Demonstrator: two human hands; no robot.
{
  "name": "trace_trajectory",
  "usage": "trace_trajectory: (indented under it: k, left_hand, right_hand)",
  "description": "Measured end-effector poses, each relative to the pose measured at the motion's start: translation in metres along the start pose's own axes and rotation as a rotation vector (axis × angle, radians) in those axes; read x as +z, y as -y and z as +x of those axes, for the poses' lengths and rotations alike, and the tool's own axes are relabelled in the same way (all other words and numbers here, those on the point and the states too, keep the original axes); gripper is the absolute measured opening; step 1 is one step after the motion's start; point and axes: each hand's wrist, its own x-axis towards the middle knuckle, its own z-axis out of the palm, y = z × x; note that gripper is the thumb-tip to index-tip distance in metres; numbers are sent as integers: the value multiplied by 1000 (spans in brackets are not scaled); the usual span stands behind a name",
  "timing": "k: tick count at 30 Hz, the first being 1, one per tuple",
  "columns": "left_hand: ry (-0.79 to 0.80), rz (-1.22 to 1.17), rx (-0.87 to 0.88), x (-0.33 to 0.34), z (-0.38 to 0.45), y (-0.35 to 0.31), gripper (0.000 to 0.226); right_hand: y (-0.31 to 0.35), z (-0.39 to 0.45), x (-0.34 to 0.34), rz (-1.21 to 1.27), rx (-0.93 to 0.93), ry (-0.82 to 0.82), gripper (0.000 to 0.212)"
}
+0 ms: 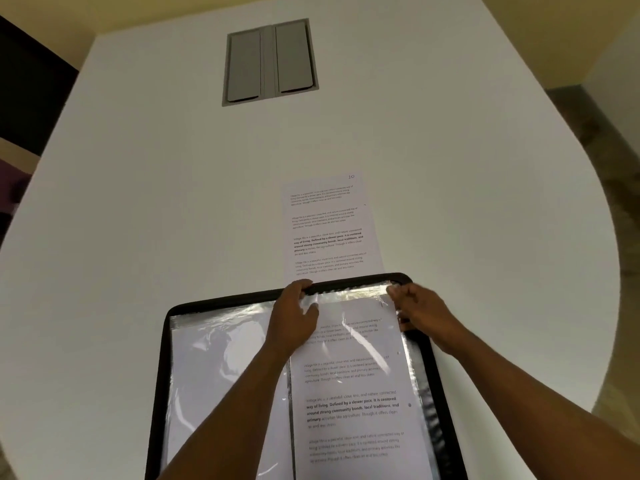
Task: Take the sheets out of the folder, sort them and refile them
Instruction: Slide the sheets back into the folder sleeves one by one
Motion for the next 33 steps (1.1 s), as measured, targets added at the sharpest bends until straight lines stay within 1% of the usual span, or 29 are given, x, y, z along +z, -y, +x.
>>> trace_trajectory:
  k: [2,4,7,11,13,15,17,20,21,24,27,29,31,33]
  left_hand:
    - [23,3,11,3,-13,3,61]
    - [35,43,18,6,-28,5,70]
    - [44,144,1,12,-56,6,64]
    - [119,152,44,19,-99,12,47]
    - [156,113,69,24,-120,12,40]
    - [205,43,2,23,-139,4,36]
    - [280,-46,-78,18,-154,-8,38]
    - [337,-220,-88,5,-169,-23,44]
    - [325,-275,-95,-1,-173,-27,44]
    - [231,-387,-113,-27,-180,-30,32]
    - [118,-478,-215,-60,-181,-16,23]
    - [45,-520,-293,-86,-181,-2,28]
    - [-2,-497,-342,-109,-182,18,31]
    - [-36,-442,-357,-127,-181,39,35]
  right_hand:
    - [-12,-11,2,-97,12,48,48]
    - [-23,-23,5,-174,27,78,44]
    - [-32,-42,11,-157,62,140,32]
    - [-36,-72,21,-88,76,176,19]
    - [-33,-85,27,-59,66,169,21]
    - [-26,-99,36,-13,64,161,26]
    - [-15,-111,46,86,57,172,28]
    - [2,-124,64,192,14,261,36]
    - [7,-127,70,200,-8,288,41]
    - [13,-133,93,171,-71,354,51]
    - [21,-141,119,155,-113,437,55]
    - [26,-143,138,138,-124,488,55]
    - [30,-143,158,88,-139,517,54]
    - [32,-142,177,-3,-174,493,54]
